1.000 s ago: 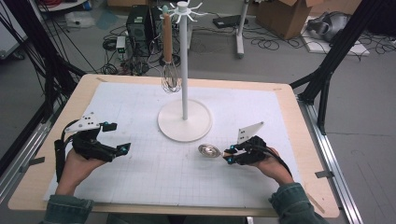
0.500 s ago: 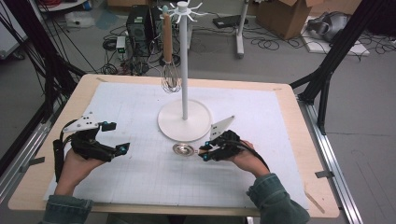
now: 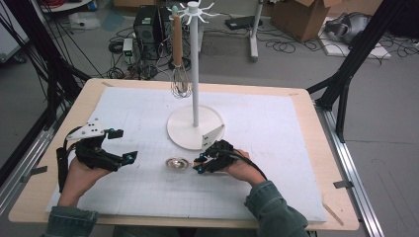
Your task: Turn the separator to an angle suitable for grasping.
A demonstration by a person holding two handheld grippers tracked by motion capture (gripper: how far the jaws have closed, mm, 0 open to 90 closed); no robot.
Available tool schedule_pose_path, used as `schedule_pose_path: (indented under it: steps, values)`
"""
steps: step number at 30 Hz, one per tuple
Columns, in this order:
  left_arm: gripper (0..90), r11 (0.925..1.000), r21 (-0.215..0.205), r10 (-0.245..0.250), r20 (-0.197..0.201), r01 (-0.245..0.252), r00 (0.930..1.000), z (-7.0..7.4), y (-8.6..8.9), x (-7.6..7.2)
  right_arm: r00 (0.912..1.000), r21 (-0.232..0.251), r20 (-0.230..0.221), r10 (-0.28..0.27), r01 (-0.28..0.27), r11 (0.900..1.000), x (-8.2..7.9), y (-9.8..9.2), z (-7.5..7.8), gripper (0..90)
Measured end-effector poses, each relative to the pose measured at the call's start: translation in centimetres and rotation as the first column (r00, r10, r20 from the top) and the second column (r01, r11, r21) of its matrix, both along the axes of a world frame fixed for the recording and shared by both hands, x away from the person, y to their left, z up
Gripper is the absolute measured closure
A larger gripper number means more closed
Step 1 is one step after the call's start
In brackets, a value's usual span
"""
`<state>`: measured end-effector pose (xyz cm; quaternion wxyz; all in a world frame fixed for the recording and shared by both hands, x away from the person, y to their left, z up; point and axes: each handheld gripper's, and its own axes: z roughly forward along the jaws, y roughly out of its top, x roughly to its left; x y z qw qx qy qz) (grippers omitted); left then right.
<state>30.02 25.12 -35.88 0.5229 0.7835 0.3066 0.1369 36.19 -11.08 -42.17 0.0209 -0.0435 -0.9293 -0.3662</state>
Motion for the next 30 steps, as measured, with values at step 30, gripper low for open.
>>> schedule_pose_path:
  steps: [30]
  values:
    - [2.1,0.9994,-0.009,-0.034,-0.019,0.033,0.9992,-0.6,-0.4,0.4,0.9986,-0.017,-0.052,0.010,-0.011,1.000,-0.3,2.3,-1.3,60.6]
